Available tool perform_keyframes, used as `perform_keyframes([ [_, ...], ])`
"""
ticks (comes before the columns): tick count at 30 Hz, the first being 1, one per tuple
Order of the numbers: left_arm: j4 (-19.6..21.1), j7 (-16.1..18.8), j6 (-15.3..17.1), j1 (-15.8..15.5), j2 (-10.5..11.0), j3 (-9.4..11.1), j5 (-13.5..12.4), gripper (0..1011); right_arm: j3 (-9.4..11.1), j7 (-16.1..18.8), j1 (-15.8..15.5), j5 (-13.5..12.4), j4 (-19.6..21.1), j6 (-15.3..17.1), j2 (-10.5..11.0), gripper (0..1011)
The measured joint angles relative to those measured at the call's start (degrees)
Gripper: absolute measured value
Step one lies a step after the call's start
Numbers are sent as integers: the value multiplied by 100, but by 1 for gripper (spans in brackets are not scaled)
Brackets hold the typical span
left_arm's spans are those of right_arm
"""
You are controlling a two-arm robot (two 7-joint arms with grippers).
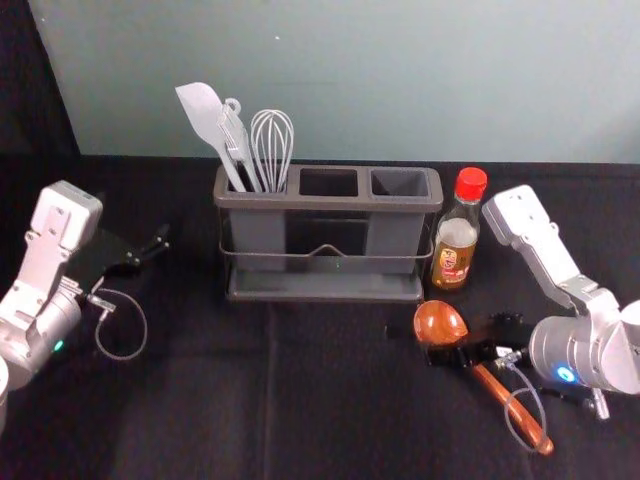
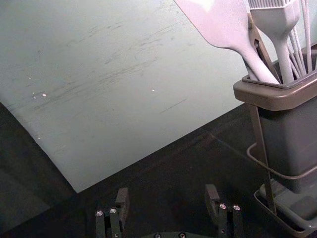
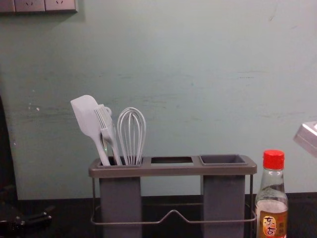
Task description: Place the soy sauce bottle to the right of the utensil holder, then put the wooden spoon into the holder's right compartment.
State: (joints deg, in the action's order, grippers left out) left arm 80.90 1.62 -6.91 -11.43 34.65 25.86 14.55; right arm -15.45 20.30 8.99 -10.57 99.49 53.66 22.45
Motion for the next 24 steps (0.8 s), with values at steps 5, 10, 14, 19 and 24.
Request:
perform_keyframes([
  [5,0,0,0,0,0,0,0,1005,-59,42,99,101,-104,-28,-30,1000],
  [10,0,0,0,0,0,0,0,1005,-111,94,212,192,-206,-21,-82,1002],
  [14,0,0,0,0,0,0,0,1005,-163,135,286,259,-290,-13,-120,1000],
  [19,0,0,0,0,0,0,0,1005,-264,187,380,384,-378,-4,-140,1002],
  [24,0,0,0,0,0,0,0,1005,-343,229,430,500,-402,-25,-132,1002],
])
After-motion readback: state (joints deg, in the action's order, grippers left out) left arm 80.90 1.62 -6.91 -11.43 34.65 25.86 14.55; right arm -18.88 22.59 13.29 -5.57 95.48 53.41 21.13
